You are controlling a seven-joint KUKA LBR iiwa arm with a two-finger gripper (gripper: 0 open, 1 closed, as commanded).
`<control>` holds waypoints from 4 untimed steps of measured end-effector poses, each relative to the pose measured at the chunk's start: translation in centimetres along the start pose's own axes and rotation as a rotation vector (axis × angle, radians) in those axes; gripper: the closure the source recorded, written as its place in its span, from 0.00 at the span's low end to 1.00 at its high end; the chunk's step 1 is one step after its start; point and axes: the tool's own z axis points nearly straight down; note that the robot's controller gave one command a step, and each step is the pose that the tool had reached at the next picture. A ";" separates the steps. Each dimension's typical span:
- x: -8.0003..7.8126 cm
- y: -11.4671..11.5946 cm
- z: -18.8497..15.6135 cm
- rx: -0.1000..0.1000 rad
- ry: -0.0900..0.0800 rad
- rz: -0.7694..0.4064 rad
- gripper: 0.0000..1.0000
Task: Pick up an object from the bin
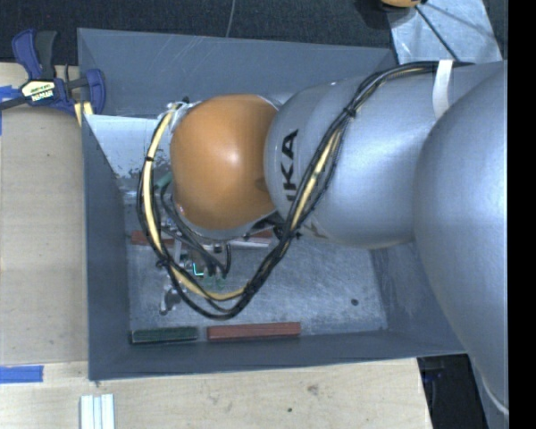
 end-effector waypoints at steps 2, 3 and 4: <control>-6.2 -0.4 2.1 -0.004 -0.012 0.017 0.00; -5.5 -2.7 8.3 -0.003 -0.010 -0.019 1.00; -5.5 -2.7 8.3 -0.003 -0.009 -0.018 1.00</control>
Offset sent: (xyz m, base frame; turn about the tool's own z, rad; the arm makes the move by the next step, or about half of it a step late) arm 0.1100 -0.0086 -0.0490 0.0325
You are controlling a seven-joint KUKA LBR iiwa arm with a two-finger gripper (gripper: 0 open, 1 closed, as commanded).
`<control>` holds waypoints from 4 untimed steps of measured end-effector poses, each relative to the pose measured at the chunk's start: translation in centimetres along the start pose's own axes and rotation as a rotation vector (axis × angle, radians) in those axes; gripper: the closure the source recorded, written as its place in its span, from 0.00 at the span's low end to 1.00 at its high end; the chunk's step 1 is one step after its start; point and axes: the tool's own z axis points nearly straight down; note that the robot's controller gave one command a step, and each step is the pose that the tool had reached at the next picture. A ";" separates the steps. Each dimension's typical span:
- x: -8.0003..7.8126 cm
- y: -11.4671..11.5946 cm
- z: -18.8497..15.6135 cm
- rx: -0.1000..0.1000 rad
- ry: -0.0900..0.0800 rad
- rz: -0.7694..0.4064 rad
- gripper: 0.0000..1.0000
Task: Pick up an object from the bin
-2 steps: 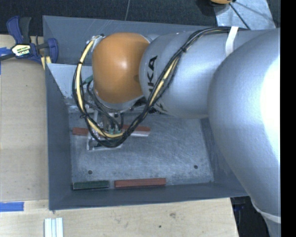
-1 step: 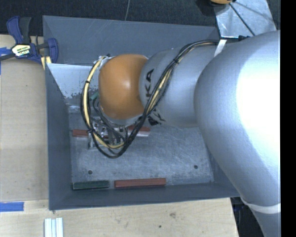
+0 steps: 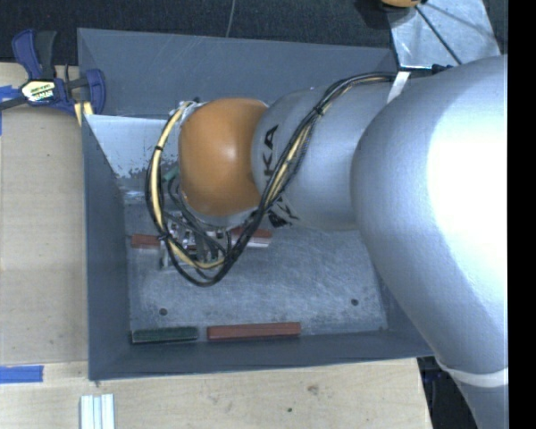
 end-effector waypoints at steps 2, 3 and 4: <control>-5.0 2.1 -9.4 0.001 0.000 0.118 0.00; -5.0 2.1 -9.4 0.001 0.000 0.118 0.00; -4.7 1.7 -4.4 -0.001 -0.005 0.121 0.00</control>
Offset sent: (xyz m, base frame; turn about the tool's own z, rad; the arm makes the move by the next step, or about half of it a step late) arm 0.0483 0.0220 0.0935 0.1183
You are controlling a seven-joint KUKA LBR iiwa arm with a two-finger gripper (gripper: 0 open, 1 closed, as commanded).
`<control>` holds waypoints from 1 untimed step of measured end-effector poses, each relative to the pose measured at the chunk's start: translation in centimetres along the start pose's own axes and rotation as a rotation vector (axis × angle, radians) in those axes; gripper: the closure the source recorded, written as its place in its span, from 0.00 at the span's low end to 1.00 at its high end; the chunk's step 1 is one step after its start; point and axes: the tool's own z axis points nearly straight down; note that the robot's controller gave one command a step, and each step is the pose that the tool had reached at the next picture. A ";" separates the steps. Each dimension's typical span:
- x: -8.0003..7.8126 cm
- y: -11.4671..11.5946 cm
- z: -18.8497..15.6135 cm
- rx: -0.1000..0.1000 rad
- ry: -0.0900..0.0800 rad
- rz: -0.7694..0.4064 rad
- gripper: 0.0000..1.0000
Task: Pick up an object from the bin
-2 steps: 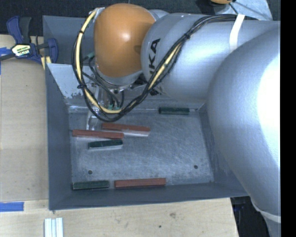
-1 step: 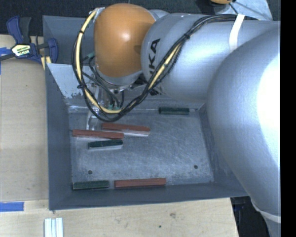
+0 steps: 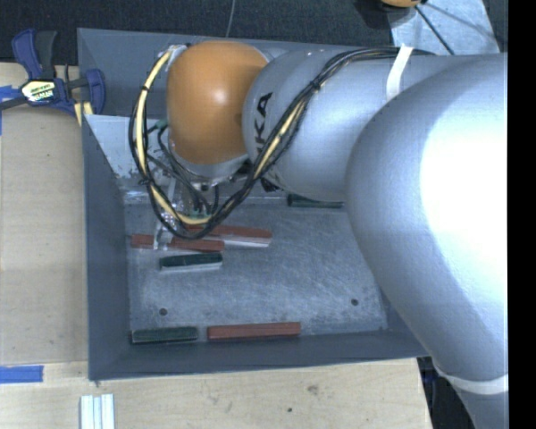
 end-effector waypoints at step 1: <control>1.7 -0.4 6.5 -0.005 -0.012 0.207 1.00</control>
Offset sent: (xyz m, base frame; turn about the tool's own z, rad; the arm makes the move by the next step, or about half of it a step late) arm 0.0000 0.0000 0.0000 0.0000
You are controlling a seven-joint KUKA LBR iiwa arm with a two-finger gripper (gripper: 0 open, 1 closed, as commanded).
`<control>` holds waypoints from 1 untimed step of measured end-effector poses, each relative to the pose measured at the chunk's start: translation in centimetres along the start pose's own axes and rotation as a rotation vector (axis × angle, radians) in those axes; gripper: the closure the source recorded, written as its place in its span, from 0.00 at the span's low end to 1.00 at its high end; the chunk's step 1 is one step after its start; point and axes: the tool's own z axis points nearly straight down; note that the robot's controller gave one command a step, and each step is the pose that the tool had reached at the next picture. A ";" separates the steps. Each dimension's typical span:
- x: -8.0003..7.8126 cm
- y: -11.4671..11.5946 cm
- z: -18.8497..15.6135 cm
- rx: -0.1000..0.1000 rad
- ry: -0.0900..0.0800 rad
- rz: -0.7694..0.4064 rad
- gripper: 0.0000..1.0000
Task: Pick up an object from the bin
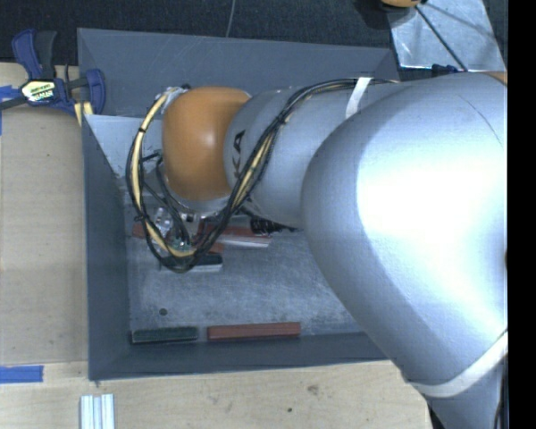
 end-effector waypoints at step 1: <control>0.0 0.0 0.0 0.000 0.000 0.000 1.00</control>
Offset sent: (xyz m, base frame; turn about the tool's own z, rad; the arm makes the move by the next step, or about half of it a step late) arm -0.0001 0.0152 0.0631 0.0091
